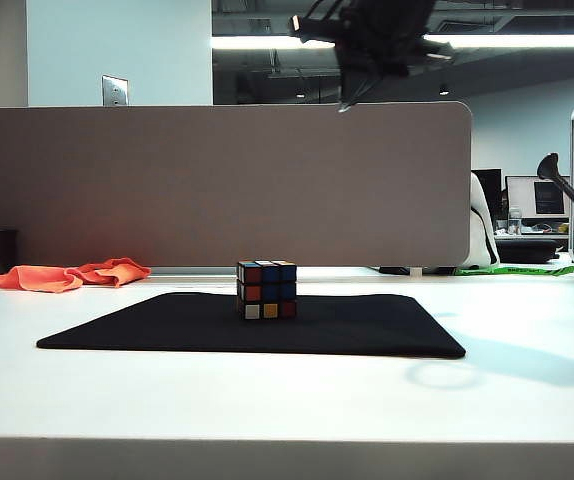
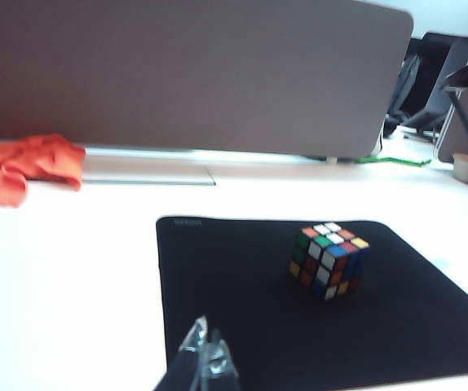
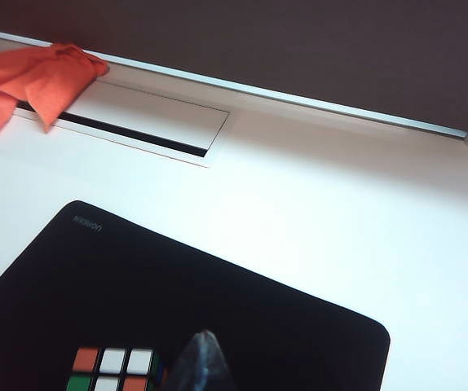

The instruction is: Pick up the cube on the right side of the mouse pad, then place it in the center of the mouse pad.

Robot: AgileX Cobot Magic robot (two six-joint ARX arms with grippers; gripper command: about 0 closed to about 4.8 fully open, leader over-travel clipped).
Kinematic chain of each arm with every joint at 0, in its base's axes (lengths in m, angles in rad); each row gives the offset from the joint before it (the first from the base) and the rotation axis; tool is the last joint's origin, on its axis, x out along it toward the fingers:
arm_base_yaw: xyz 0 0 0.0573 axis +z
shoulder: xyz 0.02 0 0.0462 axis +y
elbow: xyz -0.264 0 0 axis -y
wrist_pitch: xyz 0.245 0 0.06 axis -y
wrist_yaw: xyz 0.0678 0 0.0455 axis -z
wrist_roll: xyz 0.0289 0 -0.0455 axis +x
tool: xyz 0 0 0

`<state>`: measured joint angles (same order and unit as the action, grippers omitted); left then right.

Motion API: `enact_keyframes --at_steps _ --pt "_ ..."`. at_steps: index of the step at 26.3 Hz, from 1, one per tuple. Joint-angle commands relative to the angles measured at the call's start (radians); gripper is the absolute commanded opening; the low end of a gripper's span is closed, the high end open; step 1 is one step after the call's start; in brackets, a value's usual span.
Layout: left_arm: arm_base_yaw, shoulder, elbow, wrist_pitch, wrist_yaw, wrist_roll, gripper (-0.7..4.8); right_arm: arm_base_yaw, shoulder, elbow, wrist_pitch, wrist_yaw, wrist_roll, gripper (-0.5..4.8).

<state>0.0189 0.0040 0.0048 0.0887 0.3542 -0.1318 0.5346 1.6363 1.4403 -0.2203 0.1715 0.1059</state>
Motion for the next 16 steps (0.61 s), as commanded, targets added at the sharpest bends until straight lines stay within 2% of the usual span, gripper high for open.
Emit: enact_keyframes --at_steps 1,4,9,16 --pt "0.002 0.001 0.003 -0.025 -0.004 -0.007 -0.06 -0.063 -0.124 -0.189 0.114 -0.044 -0.010 -0.05" --pt "0.002 0.001 0.003 -0.026 -0.021 -0.007 -0.06 -0.103 -0.208 -0.330 0.169 -0.048 -0.011 -0.05" --pt "0.003 0.001 0.003 -0.026 -0.057 0.004 -0.06 -0.216 -0.447 -0.653 0.320 -0.147 -0.011 -0.05" --pt "0.003 0.001 0.003 -0.019 -0.109 0.028 -0.06 -0.289 -0.701 -0.890 0.448 -0.152 -0.073 -0.05"
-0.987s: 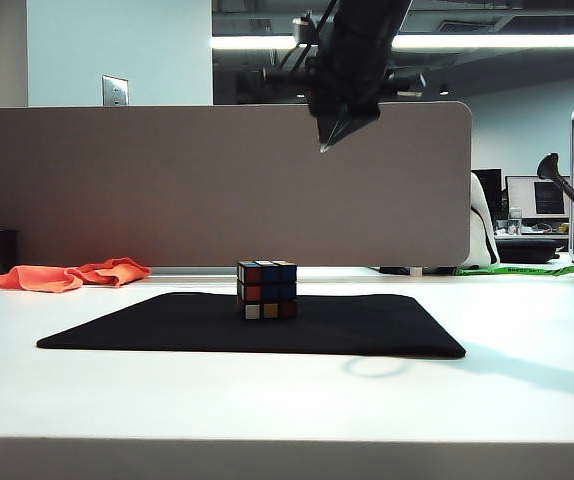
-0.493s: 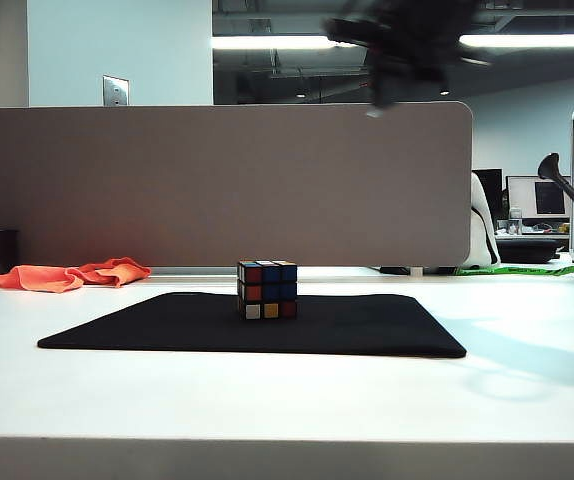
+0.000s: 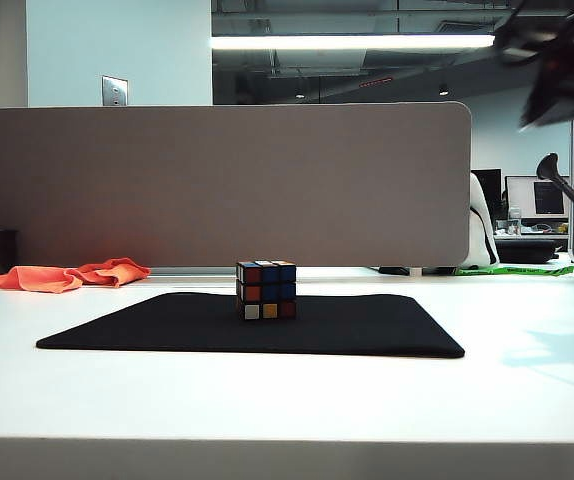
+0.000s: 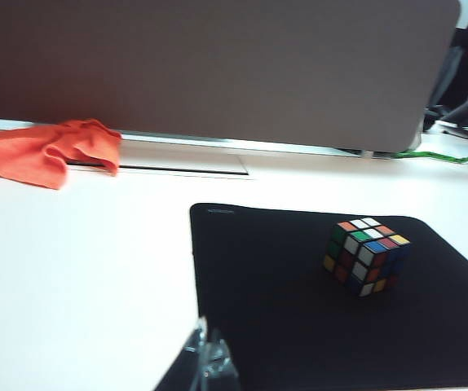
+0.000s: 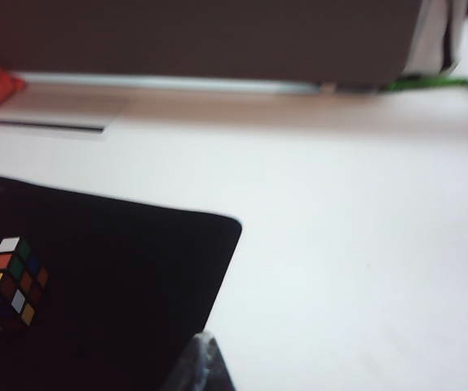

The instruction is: Pick up the cube on the right side of the mouse pad, then place it in the center of the mouse pad.

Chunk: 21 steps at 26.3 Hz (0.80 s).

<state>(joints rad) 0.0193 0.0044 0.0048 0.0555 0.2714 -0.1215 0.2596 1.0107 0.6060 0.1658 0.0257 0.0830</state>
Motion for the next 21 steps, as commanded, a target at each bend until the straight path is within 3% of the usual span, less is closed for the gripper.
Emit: enact_keyframes --at_steps 1,10,21 --pt "0.003 0.001 0.004 0.016 -0.043 0.017 -0.06 -0.021 -0.107 -0.084 0.080 -0.005 -0.067 -0.05" --pt "0.003 0.001 0.005 0.051 -0.206 0.016 -0.06 -0.121 -0.290 -0.222 0.101 -0.002 -0.072 -0.05" --pt "0.003 0.001 0.005 0.050 -0.206 0.016 -0.06 -0.151 -0.504 -0.344 0.100 0.002 -0.068 -0.05"
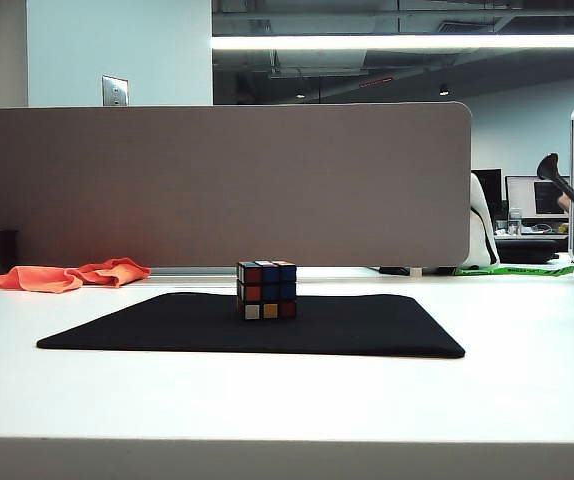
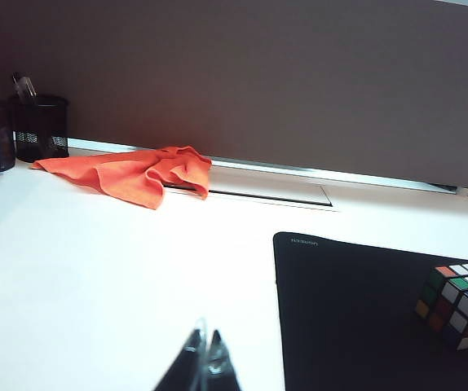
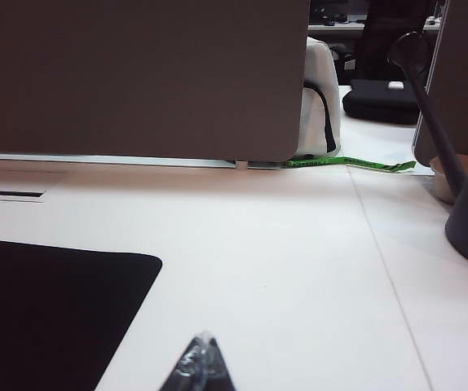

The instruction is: Pick up the cube on the right side of the mouse pad, then place it in the center of the mouse pad.

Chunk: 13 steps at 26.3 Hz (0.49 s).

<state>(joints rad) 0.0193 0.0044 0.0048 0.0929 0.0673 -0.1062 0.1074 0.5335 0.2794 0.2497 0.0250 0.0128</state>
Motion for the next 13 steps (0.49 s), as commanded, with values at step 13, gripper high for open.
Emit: enact_keyframes --at_steps 13 --pt "0.003 0.001 0.004 0.005 -0.001 -0.029 -0.06 0.000 -0.223 -0.180 0.004 0.076 0.004 -0.05"
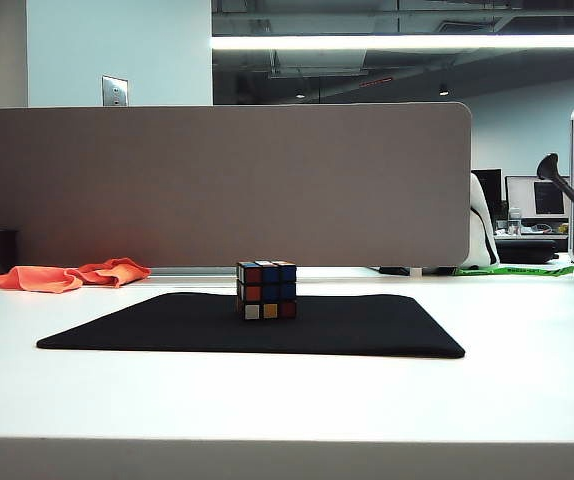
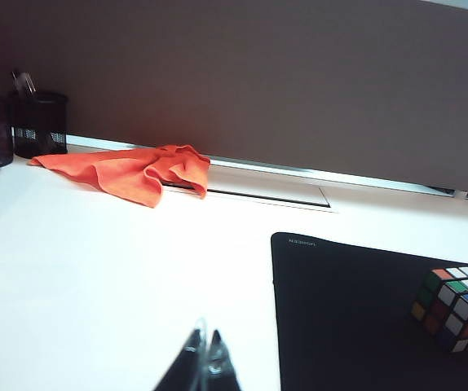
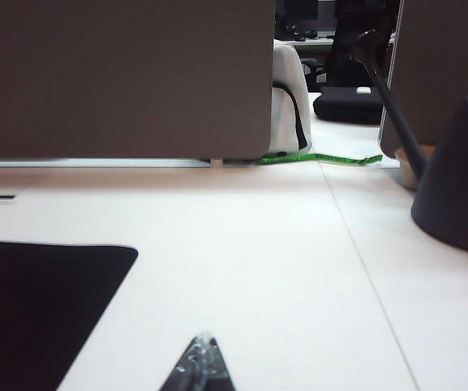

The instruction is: Pick up the cube on the right side of the mouse pad, then place it in the center of the mouse pad.

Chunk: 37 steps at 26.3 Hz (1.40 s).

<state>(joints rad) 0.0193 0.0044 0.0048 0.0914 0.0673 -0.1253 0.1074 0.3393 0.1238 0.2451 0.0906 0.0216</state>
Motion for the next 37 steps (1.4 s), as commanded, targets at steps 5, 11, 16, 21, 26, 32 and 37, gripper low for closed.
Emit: enact_keyframes --at_steps 5,11,16,21,26,32,37 --pt "0.003 0.001 0.004 0.006 -0.001 -0.010 -0.06 0.000 -0.119 -0.102 0.003 0.016 -0.011 -0.05" --pt "0.003 0.001 0.004 0.006 0.000 -0.010 -0.06 0.000 -0.222 -0.117 -0.119 0.005 -0.011 -0.05" --pt "0.003 0.001 0.004 0.006 0.000 -0.010 -0.06 0.000 -0.270 -0.117 -0.201 -0.073 -0.011 -0.05" --pt "0.003 0.001 0.004 0.006 0.000 -0.010 -0.06 0.000 -0.319 -0.117 -0.254 -0.093 -0.011 -0.05" --pt "0.003 0.001 0.004 -0.003 0.000 -0.010 -0.06 0.001 -0.341 -0.117 -0.264 -0.094 -0.011 -0.05" --pt "0.003 0.001 0.004 -0.008 -0.001 -0.010 -0.06 0.002 -0.342 -0.117 -0.268 -0.093 -0.012 -0.05" --pt "0.003 0.001 0.004 -0.001 -0.002 0.081 -0.06 0.003 -0.342 -0.118 -0.342 -0.093 -0.064 -0.05"
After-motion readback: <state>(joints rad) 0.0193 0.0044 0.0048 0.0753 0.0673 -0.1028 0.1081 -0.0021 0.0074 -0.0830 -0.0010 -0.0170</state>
